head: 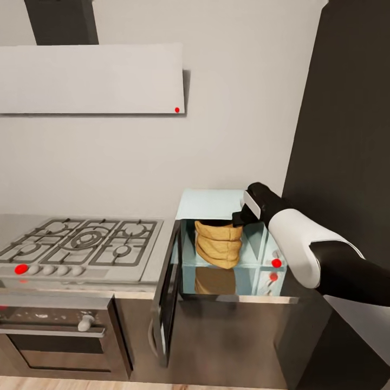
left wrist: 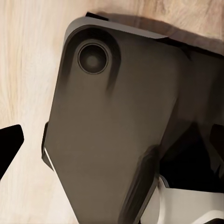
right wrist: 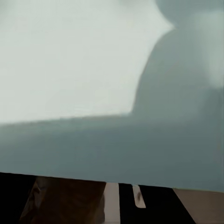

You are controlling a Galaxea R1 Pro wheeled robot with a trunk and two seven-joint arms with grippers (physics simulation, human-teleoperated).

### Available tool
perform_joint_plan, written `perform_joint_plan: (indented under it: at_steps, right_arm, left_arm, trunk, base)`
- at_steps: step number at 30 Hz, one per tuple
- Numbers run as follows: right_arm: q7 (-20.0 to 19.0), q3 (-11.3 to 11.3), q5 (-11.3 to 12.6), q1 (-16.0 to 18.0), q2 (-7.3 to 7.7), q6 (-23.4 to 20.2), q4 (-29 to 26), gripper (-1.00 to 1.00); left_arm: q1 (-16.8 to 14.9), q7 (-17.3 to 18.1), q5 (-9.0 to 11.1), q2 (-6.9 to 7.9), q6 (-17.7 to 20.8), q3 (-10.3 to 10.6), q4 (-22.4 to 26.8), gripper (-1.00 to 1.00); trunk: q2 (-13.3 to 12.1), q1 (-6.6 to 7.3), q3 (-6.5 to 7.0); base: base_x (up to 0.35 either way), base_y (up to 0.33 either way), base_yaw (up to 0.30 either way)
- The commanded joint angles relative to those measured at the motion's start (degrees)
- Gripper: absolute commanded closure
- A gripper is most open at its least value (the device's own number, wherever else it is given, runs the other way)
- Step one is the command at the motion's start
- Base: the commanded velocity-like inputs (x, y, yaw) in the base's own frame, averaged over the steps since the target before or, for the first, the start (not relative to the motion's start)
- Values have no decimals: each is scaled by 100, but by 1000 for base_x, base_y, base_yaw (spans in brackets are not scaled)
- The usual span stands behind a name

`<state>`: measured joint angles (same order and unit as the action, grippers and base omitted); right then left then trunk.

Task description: In the kitchen, take the popcorn bag from the countertop, put it into the microwave, and heat it until the popcorn is cooked so the cooked popcorn ends up inside the bag.

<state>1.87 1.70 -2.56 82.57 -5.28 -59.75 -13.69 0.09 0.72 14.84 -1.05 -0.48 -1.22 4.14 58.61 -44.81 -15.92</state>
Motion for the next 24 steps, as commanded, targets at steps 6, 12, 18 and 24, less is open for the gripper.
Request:
perform_joint_plan:
  at_steps: [6, 12, 18, 24]
  right_arm:
    - [4, -226, -188, 4, -21, -25, -11, 100]
    - [67, -384, -105, 4, 17, -25, -5, 100]
    - [68, -360, -122, 4, 26, -25, -130, 100]
    - [75, 32, -122, 4, 27, -25, -230, 100]
  left_arm:
    - [0, 8, 27, 0, -13, -27, 25, -100]
    - [0, 8, 27, -1, -13, -27, 25, -100]
    - [0, 8, 27, -10, -13, -29, 25, -100]
    - [0, 8, 27, -10, -13, -27, 25, -100]
  trunk:
    - [-114, 10, -6]
    - [-114, 10, -6]
    - [-114, 10, -6]
    - [-114, 10, -6]
  base:
    - [19, 0, 0]
    - [0, 0, 0]
    - [-110, 0, 0]
    - [-6, 0, 0]
